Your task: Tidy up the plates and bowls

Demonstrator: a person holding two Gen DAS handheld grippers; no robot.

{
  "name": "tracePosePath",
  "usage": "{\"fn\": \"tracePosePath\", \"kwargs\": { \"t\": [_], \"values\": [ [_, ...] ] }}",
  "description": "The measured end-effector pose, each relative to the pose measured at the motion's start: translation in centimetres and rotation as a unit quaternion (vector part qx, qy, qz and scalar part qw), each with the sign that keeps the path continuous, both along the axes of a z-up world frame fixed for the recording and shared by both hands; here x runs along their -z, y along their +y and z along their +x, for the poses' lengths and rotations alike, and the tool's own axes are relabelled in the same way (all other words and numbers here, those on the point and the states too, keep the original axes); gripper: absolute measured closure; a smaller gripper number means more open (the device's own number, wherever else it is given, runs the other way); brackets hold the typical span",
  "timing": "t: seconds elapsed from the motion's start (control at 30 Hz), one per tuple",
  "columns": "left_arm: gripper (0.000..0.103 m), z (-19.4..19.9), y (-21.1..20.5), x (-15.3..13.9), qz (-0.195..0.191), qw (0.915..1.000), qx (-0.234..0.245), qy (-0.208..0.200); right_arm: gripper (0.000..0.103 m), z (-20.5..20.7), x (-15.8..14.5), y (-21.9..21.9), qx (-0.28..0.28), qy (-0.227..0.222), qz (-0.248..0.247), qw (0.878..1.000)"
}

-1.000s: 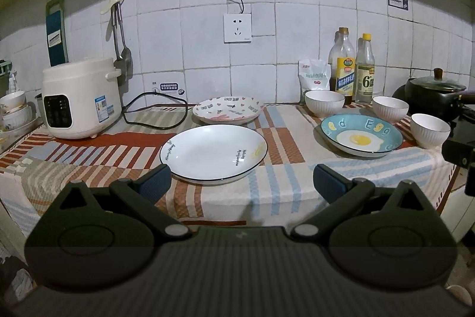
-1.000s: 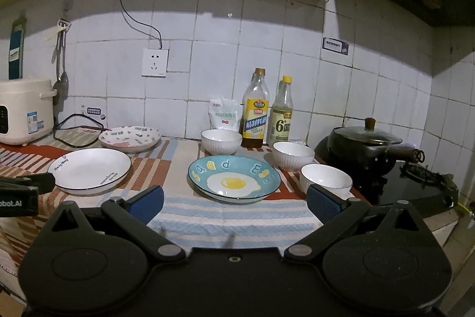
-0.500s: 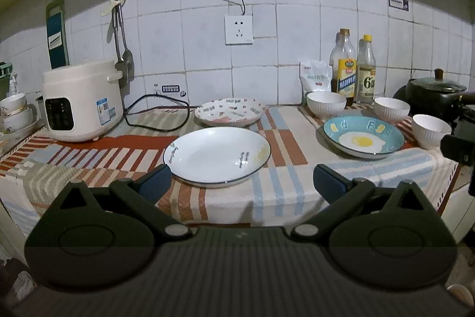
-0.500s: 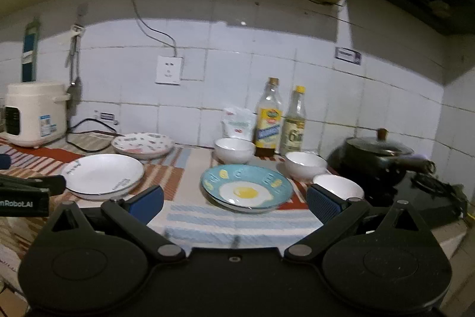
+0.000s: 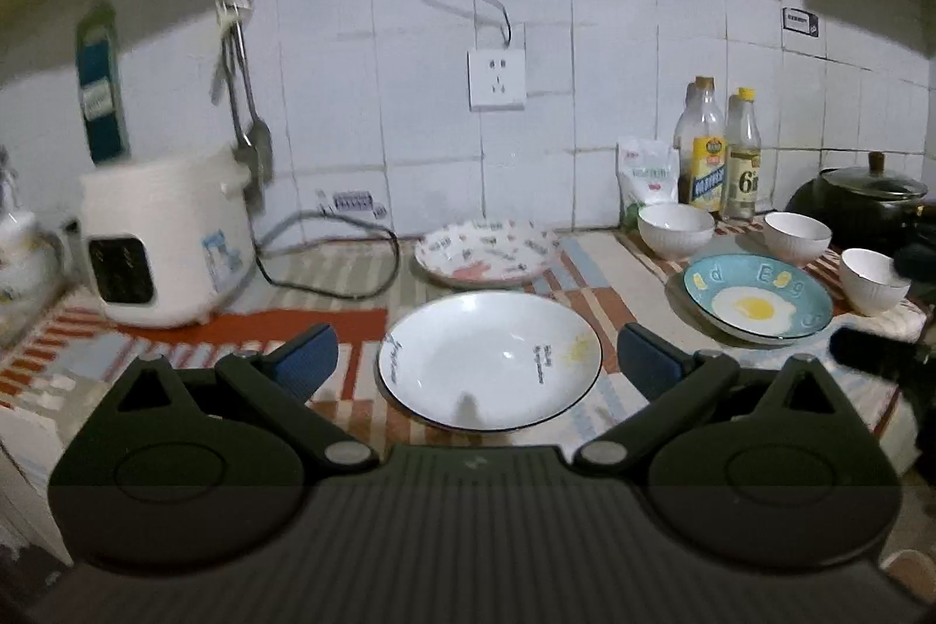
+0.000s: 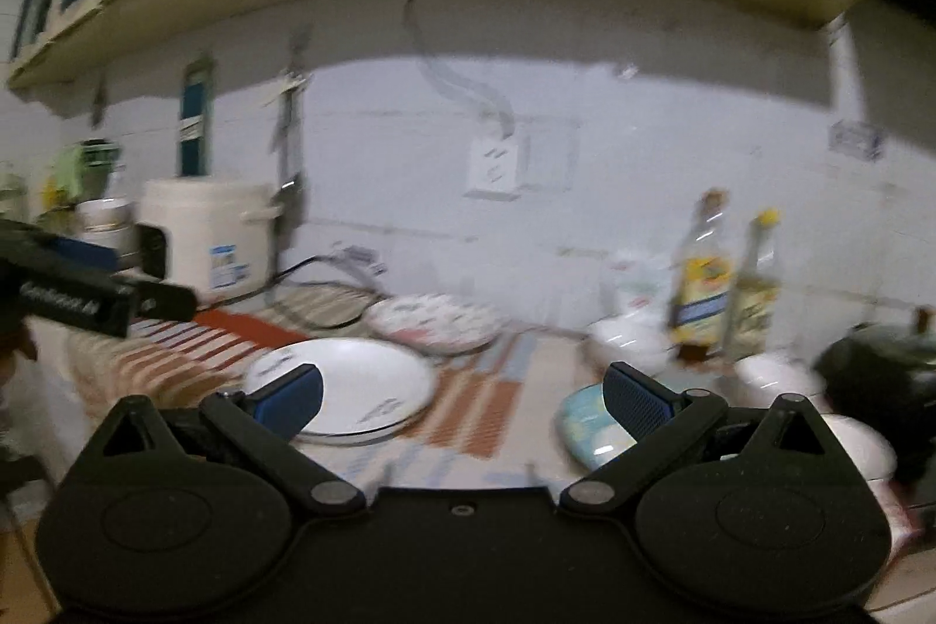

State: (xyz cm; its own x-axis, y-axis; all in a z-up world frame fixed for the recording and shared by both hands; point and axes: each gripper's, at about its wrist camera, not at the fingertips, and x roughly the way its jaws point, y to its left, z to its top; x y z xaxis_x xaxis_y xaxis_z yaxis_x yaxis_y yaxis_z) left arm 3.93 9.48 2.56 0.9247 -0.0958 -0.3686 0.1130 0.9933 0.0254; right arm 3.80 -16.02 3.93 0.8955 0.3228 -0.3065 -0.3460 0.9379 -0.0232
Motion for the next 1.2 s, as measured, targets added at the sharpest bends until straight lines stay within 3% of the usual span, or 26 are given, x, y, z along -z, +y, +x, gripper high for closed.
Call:
{"fn": "tracePosePath", "kwargs": {
  "t": [0.1,0.17,0.3,0.43,0.63,0.9,1.0,1.07,1.13,1.2],
  "values": [
    [0.003,2.2,1.4,0.6,-0.014,0.9995,-0.004,0.027,0.001,1.9,0.4,0.8,-0.031,0.025,0.016,0.999],
    [0.004,3.6,1.9,1.2,-0.011,0.9993,-0.015,0.034,0.009,3.3,1.0,1.5,-0.043,0.043,0.024,0.998],
    [0.02,6.9,2.6,3.4,-0.008,0.9984,-0.025,0.051,0.012,6.4,3.6,2.7,-0.063,0.082,0.049,0.993],
    [0.039,10.1,3.1,5.8,-0.01,0.9968,-0.033,0.072,0.026,10.5,6.7,3.9,-0.06,0.121,0.063,0.989],
    [0.047,14.4,4.9,8.1,-0.026,0.9933,-0.046,0.103,0.043,15.6,10.3,5.0,-0.053,0.179,0.064,0.98],
    [0.063,17.5,6.7,9.7,-0.041,0.9889,-0.037,0.138,0.052,19.0,11.2,5.2,-0.07,0.228,0.087,0.967],
    [0.064,18.9,7.1,10.2,-0.066,0.9808,-0.028,0.181,0.063,20.8,11.7,5.4,-0.069,0.265,0.1,0.957],
    [0.073,19.8,7.2,10.5,-0.079,0.9753,-0.017,0.205,0.071,21.9,11.9,5.4,-0.061,0.285,0.106,0.951],
    [0.082,20.3,6.9,10.7,-0.072,0.9747,-0.017,0.211,0.074,22.6,11.8,5.3,-0.06,0.298,0.109,0.946],
    [0.083,20.3,6.4,10.8,-0.053,0.977,-0.021,0.206,0.076,22.9,11.8,5.1,-0.061,0.31,0.113,0.942]
  ]
}}
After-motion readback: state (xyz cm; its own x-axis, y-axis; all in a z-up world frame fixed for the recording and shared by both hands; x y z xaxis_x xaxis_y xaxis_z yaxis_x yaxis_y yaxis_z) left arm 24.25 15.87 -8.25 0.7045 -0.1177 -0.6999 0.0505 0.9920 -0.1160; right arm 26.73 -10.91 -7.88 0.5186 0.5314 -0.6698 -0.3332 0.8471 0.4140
